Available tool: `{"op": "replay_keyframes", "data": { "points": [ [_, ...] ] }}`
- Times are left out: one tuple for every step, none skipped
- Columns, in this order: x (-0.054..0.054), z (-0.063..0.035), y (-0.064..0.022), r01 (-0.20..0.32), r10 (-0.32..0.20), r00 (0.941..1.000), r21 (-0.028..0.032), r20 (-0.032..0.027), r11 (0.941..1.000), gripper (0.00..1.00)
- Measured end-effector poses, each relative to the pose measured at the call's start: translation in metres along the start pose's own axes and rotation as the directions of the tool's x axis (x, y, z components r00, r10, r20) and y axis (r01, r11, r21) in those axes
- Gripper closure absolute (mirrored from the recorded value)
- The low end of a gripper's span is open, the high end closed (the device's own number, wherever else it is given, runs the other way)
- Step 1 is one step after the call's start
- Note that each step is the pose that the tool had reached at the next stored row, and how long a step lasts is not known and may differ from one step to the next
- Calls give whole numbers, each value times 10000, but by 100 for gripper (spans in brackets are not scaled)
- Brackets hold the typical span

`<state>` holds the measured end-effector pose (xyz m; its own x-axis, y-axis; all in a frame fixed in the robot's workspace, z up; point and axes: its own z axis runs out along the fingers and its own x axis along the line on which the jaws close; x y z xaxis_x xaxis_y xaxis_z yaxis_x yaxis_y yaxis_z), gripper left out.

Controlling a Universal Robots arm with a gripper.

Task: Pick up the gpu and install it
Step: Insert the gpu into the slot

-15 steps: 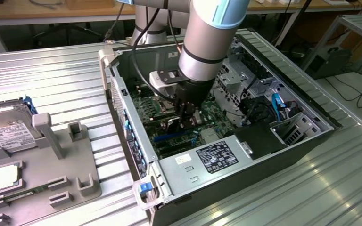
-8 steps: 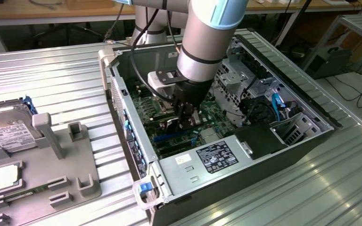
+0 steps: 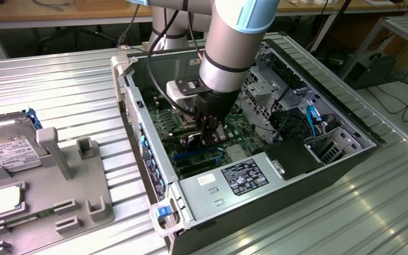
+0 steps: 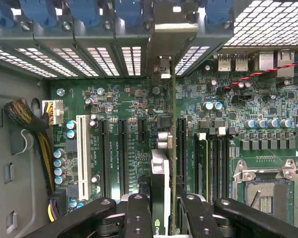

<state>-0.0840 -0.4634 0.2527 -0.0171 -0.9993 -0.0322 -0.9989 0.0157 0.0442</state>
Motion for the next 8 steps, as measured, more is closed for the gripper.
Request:
{"op": "replay_keyframes", "data": {
  "points": [
    [-2, -4, 0, 0, 0, 10000, 10, 1, 10000, 72],
    [-4, -6, 1, 0, 0, 10000, 20, 1, 10000, 72],
    [-6, -7, 3, 1, -1, 10000, 37, 1, 10000, 72],
    [-7, -6, 6, 3, -3, 10000, 44, 2, 10000, 72],
    [-9, -7, 7, 4, -4, 10000, 46, 1, 10000, 72],
    [-11, -6, 6, 4, -4, 10000, 48, 3, 10000, 72],
    [-13, -3, 7, 3, -3, 10000, 49, 2, 10000, 72],
    [-14, -1, 7, 3, -3, 10000, 49, 1, 10000, 72]
  ]
}}
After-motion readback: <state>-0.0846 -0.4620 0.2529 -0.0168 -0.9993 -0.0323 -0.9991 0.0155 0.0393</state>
